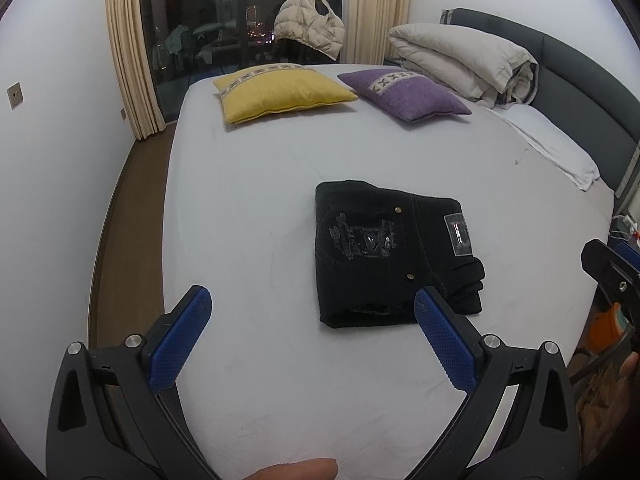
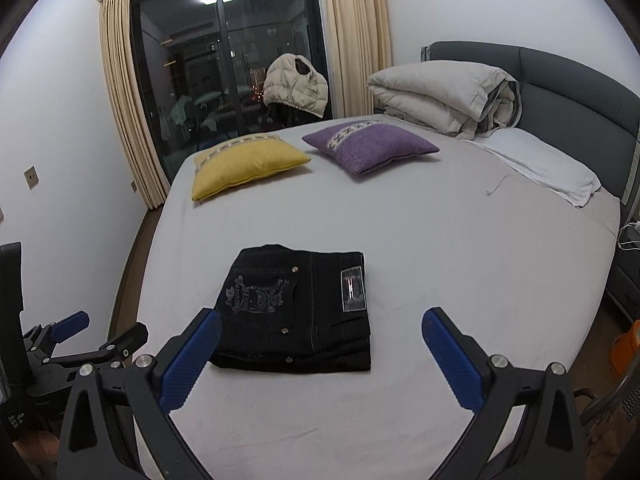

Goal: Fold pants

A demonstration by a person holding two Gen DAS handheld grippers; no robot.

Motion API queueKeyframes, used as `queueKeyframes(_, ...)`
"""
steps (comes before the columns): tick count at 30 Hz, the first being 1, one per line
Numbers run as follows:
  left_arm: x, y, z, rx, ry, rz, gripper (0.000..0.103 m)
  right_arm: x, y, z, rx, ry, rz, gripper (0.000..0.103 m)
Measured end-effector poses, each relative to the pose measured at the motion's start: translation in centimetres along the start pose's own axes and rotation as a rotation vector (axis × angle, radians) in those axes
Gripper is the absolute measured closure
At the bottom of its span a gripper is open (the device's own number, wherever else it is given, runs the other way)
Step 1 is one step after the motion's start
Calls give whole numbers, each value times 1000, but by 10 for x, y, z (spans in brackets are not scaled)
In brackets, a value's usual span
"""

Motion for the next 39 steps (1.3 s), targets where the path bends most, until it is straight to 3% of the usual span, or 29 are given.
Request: queueKeyframes(39,-29,8,7,-6,0,-55,0,-12,16,-13,30,-5,-64,0)
Point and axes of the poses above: each gripper's, at about its wrist camera, not at the fingertips, and x roughly against the way its jaws point, z to its right, y to its underside, the point moved 4 cm from there along -x, roughly the way its jaws point, and after that the axes turned 15 degrees about y, right-handed, at the moved point
